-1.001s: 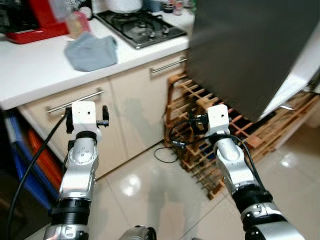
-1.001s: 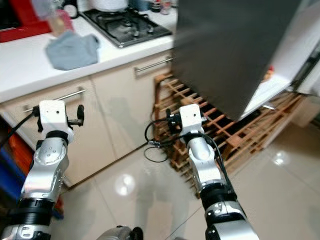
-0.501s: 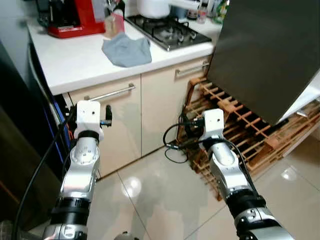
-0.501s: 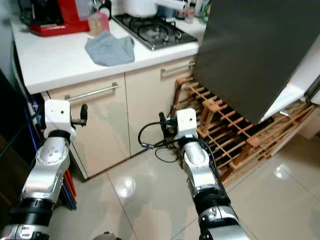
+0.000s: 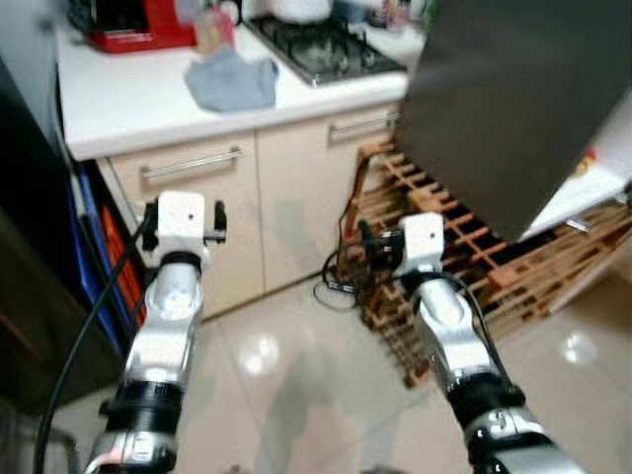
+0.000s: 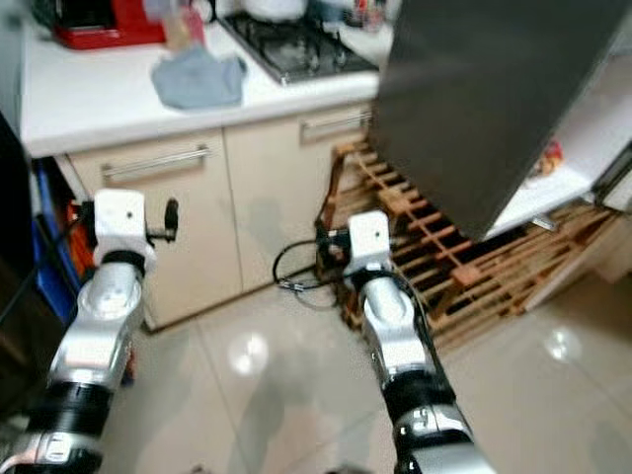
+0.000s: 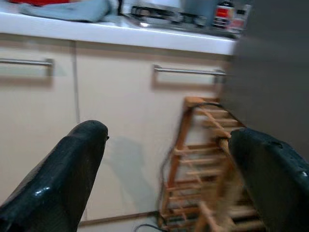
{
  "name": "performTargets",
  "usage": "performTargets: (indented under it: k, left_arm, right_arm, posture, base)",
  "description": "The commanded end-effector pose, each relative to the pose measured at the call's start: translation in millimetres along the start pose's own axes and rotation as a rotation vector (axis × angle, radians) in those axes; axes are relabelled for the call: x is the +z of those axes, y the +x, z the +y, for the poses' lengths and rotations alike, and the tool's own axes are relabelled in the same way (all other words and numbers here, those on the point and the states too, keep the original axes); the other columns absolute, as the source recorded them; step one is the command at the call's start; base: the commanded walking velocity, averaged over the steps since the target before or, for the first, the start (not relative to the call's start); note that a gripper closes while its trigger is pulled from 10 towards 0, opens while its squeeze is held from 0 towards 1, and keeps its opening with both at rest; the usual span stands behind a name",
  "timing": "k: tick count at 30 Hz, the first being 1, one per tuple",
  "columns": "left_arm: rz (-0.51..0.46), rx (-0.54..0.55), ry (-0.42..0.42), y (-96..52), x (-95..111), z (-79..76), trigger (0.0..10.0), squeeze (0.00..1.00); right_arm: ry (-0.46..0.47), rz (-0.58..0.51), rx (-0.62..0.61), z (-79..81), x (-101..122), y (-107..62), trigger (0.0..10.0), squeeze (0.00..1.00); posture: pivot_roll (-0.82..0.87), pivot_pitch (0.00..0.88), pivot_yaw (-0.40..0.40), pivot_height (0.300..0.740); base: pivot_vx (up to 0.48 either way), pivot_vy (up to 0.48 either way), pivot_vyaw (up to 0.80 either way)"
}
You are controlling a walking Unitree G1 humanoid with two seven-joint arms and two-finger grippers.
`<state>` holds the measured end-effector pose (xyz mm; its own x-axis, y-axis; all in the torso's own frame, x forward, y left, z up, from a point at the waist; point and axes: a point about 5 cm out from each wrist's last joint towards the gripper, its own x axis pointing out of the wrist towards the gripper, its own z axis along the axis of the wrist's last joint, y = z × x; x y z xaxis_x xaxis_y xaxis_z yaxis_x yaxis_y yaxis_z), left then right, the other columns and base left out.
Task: Restocking fridge
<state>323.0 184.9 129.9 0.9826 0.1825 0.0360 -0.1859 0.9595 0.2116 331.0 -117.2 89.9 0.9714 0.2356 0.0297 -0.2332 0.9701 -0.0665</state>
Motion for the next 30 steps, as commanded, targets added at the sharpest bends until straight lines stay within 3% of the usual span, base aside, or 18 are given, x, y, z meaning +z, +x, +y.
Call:
performTargets:
  k: [1,3,7,16,22,30]
  left_arm:
    - [0.016,-0.015,-0.027,-0.4,0,-8.1,10.0,0.0]
    - [0.013,-0.011,-0.116,-1.0,0,-7.2,10.0,0.0]
    - [0.033,0.005,-0.212,0.4,-2,-3.0,10.0,0.0]
    - [0.026,0.008,-0.154,0.2,-3,0.9,10.0,0.0]
    - [0.022,0.006,-0.15,2.3,-2,2.1,10.0,0.0]
    - [0.022,0.005,-0.131,4.1,-2,3.7,10.0,0.0]
  right_arm:
    - [-0.02,-0.016,-0.02,-10.1,4,-0.3,10.0,0.03]
    - [-0.018,-0.014,-0.015,-9.4,4,0.0,10.0,0.03]
    - [0.001,-0.007,-0.01,-7.5,3,0.5,10.0,0.04]
    - [0.032,0.015,0.018,-0.1,-2,0.3,10.0,0.07]
    - [0.042,-0.001,0.022,3.6,0,1.3,10.0,0.0]
    - [0.047,-0.004,0.009,2.1,0,0.8,10.0,0.04]
  posture:
    - [-0.08,0.0,-0.007,0.74]
    - [-0.08,0.0,-0.005,0.74]
    - [-0.08,0.0,-0.006,0.74]
    - [-0.06,0.0,-0.008,0.74]
    - [-0.07,0.0,-0.005,0.74]
    - [-0.06,0.0,-0.002,0.74]
  base:
    - [0.0,-0.435,0.0]
    - [0.0,-0.435,0.0]
    - [0.062,-0.211,0.0]
    - [0.0,0.0,0.0]
    - [0.0,0.0,0.0]
    - [0.0,0.0,0.61]
